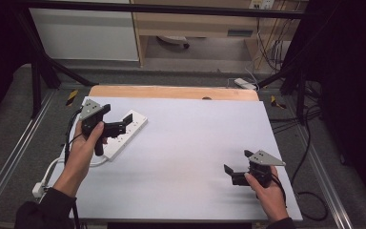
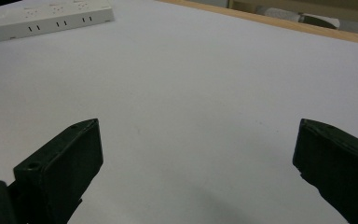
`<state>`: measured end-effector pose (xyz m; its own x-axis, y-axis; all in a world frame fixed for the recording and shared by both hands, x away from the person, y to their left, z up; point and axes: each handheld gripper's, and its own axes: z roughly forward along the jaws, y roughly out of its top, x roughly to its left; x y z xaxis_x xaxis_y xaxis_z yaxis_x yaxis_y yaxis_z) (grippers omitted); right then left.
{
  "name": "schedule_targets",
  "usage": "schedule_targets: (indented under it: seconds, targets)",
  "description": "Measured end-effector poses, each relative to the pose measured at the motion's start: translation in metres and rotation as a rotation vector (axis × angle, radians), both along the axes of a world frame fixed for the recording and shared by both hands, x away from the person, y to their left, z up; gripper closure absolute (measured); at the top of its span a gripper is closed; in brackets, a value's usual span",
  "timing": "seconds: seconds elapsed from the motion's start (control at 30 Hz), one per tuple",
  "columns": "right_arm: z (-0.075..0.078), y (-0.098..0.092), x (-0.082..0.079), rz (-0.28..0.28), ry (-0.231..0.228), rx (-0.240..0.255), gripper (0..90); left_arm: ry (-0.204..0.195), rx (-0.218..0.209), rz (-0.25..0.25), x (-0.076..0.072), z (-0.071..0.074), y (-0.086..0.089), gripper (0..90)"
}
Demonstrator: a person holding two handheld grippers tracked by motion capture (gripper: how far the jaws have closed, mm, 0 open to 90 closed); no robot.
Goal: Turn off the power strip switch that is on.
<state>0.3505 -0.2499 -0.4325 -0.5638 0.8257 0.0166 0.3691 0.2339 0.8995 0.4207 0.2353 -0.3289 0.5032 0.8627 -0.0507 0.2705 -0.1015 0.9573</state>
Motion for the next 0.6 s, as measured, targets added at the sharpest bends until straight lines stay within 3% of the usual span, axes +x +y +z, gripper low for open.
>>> schedule_targets:
  seconds: [0.27,0.6]
  targets:
    - [0.0,-0.001,0.0,-0.008,0.005,-0.002,2.1,-0.015,-0.011,-0.03,-0.021,-0.002,0.0,6.2]
    - [-0.001,0.0,0.0,-0.011,0.007,-0.011,2.2,-0.005,0.0,-0.041,-0.044,-0.022,0.004,6.1]
